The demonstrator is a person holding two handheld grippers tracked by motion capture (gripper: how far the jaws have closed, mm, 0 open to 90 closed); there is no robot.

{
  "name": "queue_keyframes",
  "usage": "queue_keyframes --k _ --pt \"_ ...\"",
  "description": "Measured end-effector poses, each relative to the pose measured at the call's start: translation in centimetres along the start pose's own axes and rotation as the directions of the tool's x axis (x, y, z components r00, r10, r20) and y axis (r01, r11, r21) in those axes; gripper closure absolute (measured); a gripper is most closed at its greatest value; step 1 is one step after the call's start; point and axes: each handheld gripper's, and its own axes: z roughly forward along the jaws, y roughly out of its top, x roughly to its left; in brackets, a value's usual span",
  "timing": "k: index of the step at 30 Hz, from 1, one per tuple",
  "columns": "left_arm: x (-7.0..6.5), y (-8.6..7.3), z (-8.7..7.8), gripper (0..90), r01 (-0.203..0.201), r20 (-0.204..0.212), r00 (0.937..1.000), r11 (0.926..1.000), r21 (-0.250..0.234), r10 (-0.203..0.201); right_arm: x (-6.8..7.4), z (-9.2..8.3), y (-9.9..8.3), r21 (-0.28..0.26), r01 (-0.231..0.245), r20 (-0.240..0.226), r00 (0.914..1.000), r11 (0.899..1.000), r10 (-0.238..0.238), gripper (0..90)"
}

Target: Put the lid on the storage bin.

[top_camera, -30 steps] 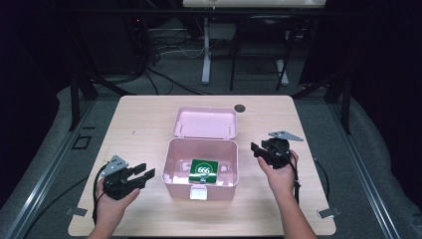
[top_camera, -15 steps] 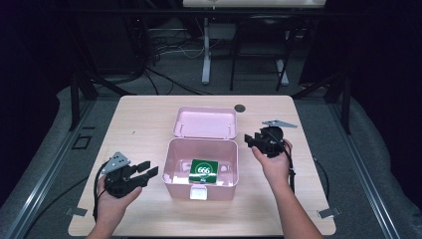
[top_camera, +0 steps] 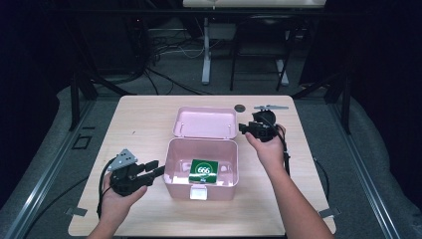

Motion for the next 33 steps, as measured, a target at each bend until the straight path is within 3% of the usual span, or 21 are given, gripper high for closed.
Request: queue_keyframes --k 6,14,33 --pt "-0.1 -0.3 0.4 69.4 -0.008 0.008 0.9999 0.9997 0.024 0.008 -0.1 0.9 0.8 0.030 -0.027 -0.001 0.9996 0.999 0.027 56.8" --pt "-0.4 -0.4 0.7 75.6 -0.031 -0.002 0.9995 0.9988 0.039 0.031 0.0 1.9 1.0 0.063 -0.027 0.017 0.9995 0.998 0.026 58.2" --pt "-0.9 -0.6 0.4 82.0 -0.056 -0.029 0.9979 0.9977 0.038 0.057 0.3 4.9 2.1 0.130 -0.056 0.046 0.9977 0.990 0.050 64.2"
